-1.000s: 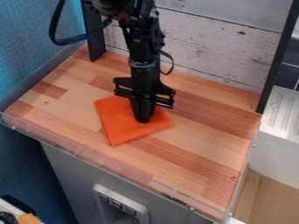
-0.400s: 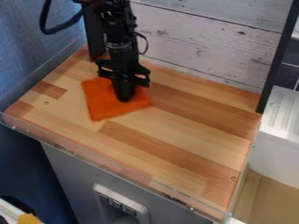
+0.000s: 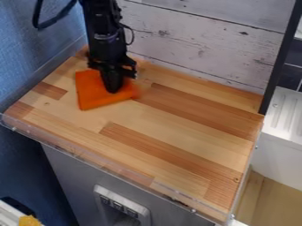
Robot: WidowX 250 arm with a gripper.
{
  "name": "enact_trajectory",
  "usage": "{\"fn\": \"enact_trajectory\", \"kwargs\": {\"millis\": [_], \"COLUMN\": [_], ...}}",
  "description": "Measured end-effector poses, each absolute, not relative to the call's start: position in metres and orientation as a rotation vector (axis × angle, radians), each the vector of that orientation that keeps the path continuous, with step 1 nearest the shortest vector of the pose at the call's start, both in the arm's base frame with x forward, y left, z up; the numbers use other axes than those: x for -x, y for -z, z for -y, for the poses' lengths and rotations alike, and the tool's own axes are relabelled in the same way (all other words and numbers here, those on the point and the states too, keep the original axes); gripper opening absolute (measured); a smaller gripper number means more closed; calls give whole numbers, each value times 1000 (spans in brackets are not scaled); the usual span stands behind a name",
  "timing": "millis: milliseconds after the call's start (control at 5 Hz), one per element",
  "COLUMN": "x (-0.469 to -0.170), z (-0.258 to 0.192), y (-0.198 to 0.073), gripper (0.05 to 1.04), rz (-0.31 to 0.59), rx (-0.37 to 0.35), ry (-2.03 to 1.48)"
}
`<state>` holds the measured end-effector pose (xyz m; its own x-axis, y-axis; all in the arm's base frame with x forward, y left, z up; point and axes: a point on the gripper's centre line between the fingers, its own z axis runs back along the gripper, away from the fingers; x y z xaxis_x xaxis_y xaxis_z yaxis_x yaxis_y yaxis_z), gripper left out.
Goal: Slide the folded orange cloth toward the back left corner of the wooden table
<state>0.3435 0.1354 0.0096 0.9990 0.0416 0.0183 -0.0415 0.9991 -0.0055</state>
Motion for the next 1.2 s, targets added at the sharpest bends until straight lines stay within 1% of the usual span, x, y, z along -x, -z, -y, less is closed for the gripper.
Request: {"fn": "enact_trajectory", "kwargs": {"millis": [600,1200], "x": [-339,-329], "z": [-171,-183], "y": [-10,-8], "gripper": [59,59], "rz": [-2,0], "rx": [-3,-6], "ry": [-5,23]}}
